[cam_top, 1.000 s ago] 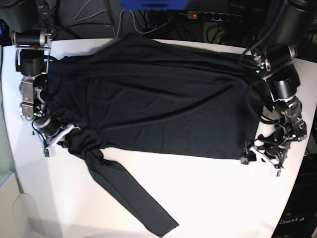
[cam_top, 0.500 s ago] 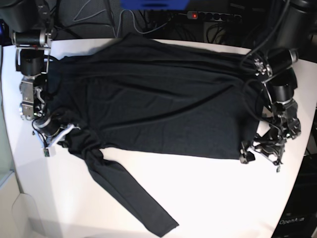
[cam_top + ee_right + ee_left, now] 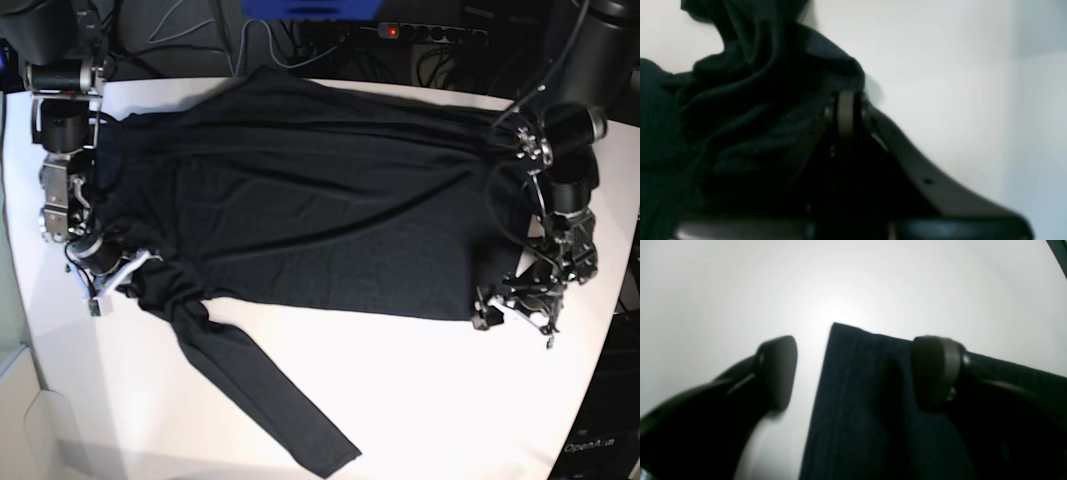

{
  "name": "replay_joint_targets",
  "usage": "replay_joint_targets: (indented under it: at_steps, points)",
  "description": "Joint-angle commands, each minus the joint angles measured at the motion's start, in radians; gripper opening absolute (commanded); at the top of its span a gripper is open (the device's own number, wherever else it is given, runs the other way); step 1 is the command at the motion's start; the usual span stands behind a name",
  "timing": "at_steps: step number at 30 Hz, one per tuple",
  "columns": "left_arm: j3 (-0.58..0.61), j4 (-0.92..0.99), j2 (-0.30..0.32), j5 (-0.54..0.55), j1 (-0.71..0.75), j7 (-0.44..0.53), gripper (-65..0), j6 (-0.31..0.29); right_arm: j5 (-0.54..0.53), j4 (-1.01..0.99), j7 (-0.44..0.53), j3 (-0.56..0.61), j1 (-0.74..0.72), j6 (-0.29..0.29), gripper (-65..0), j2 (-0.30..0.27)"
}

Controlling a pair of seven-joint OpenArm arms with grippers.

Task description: Fold the T-shirt properly

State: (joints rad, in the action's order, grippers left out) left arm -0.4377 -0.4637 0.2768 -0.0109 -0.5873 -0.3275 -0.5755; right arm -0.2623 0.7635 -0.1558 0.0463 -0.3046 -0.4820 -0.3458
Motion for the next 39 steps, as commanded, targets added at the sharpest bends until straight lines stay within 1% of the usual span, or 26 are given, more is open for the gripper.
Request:
replay_joint_targets:
  at_steps: [1,11,14,15,16,22,24,26,29,34,39]
  points:
    - [0.009,-0.002,0.006,0.001,-0.020,-0.019,-14.0,-0.002,0.047,-0.009,-0.101,0.008,0.009,-0.011,-63.5,0.000]
    - [0.135,0.000,0.006,-0.001,-0.015,-0.028,-14.0,-0.002,0.047,-0.009,-0.101,0.008,0.008,-0.011,-63.5,0.000]
    - [0.156,0.000,0.006,-0.001,0.010,-0.028,-14.6,-0.002,0.047,-0.009,-0.101,0.008,0.008,-0.011,-63.5,0.000]
    - [0.159,0.000,0.008,-0.001,0.011,-0.028,-16.6,-0.002,0.047,-0.009,-0.101,0.008,0.008,-0.011,-63.5,0.000]
    - [0.164,0.000,0.008,-0.001,0.011,-0.028,-19.9,-0.002,0.047,-0.009,-0.101,0.008,0.008,-0.011,-63.5,0.000]
    - [0.167,-0.002,0.009,-0.001,0.030,-0.028,-47.6,-0.002,0.047,-0.009,-0.101,0.008,0.008,-0.011,-63.5,0.000]
    - [0.167,-0.004,0.019,-0.001,0.031,-0.028,-54.9,-0.002,0.047,-0.009,-0.101,0.008,0.008,-0.011,-63.5,0.000]
    - [0.162,-0.008,0.022,0.001,0.031,-0.028,-59.6,-0.002,0.047,-0.009,-0.101,0.007,0.008,-0.011,-63.5,0.000]
    - [0.162,-0.013,0.025,0.001,0.031,-0.028,-63.8,-0.002,0.047,-0.009,-0.097,0.007,0.008,-0.011,-64.1,0.000]
    - [0.162,-0.014,0.043,0.001,0.031,-0.020,-64.0,-0.002,0.047,-0.002,-0.090,0.007,-0.001,-0.011,-64.3,-0.006]
    - [0.162,-0.016,0.046,0.001,0.031,-0.020,-64.0,-0.002,0.048,0.167,-0.100,0.008,0.046,-0.011,-64.3,-0.017]
